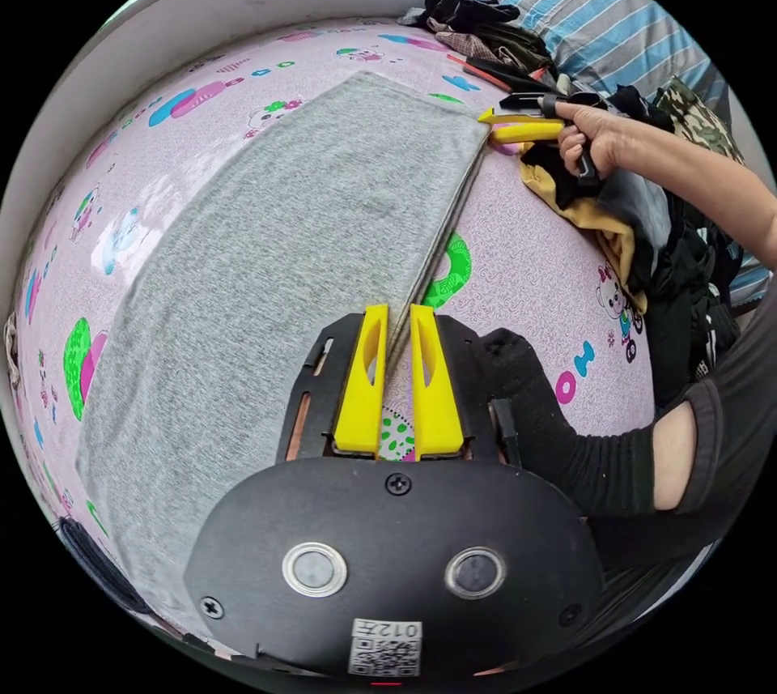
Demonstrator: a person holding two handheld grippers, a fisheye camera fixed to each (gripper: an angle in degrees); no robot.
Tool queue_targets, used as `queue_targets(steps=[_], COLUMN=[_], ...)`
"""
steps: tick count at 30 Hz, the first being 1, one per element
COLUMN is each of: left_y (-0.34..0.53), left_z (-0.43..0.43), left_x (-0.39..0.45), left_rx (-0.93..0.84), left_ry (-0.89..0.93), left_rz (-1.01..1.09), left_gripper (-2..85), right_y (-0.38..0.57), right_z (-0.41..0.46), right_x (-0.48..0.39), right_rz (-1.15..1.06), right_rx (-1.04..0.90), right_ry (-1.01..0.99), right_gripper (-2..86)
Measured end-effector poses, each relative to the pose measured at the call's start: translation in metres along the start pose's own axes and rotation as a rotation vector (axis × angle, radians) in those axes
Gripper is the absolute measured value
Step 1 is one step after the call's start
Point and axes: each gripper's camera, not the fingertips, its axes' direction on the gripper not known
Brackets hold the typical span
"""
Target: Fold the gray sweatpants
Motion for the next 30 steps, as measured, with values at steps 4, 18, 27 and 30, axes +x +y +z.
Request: queue_targets(steps=[4, 18, 27, 30], left_y=[-0.002, -0.123, -0.131, -0.119], left_z=[-0.006, 0.041, 0.046, 0.045], left_x=[-0.024, -0.142, -0.182, -0.192], left_rx=[0.034, 0.044, -0.001, -0.019], left_ry=[0.076, 0.807, 0.678, 0.654], left_rz=[-0.087, -0.585, -0.584, -0.546], left_gripper=[3.6, 13.6, 13.6, 11.8], right_y=[0.028, 0.196, 0.359, 0.415], right_z=[0.000, 0.076, 0.145, 0.170], right_x=[-0.036, -0.165, -0.193, -0.198], right_rz=[-0.130, -0.685, -1.054, -1.165], right_rx=[0.034, -0.036, -0.132, -0.173], right_ry=[0.011, 0.163, 0.252, 0.238], right_gripper=[3.3, 1.8, 1.9, 1.9])
